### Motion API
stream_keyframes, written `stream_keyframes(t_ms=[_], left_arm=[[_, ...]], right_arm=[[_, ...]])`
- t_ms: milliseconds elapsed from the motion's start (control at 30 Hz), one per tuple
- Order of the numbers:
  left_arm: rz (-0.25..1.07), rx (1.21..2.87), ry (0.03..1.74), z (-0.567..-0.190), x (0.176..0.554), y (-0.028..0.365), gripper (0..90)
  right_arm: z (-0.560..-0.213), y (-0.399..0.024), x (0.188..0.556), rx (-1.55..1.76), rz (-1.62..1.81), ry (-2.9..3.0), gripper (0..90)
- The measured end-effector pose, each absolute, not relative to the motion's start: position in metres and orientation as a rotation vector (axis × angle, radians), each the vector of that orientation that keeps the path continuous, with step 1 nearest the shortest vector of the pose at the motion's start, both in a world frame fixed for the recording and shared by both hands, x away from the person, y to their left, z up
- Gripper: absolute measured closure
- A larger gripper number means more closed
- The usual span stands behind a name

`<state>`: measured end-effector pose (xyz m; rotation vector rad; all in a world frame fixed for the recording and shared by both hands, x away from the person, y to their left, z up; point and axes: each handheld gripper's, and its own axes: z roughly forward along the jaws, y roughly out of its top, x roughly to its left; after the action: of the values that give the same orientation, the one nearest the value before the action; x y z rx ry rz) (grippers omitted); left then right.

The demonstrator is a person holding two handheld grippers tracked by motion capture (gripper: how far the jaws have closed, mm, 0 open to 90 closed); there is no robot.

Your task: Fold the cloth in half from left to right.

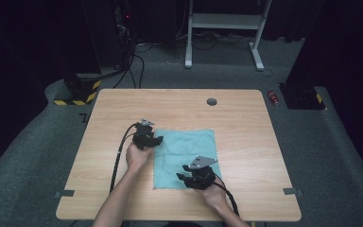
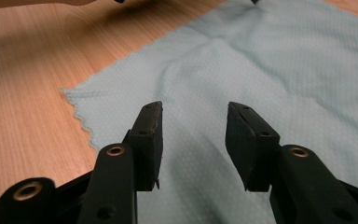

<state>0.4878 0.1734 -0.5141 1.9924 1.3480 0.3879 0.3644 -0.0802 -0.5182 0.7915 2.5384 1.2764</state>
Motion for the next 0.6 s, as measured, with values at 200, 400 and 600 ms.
stream_keyframes(t_ms=[200,400,600], left_arm=[[0.417,1.961,1.372,-0.514,0.491,0.183,47.4],[0.414,1.924,1.373,-0.512,0.492,0.186,48.3],[0.412,1.981,1.352,-0.51,0.499,0.178,47.9]], right_arm=[[-0.516,-0.065,0.364,0.746,1.305,2.561,57.5],[-0.518,-0.049,0.36,0.72,1.29,2.598,58.3],[-0.515,-0.038,0.356,0.689,1.309,2.61,58.4]])
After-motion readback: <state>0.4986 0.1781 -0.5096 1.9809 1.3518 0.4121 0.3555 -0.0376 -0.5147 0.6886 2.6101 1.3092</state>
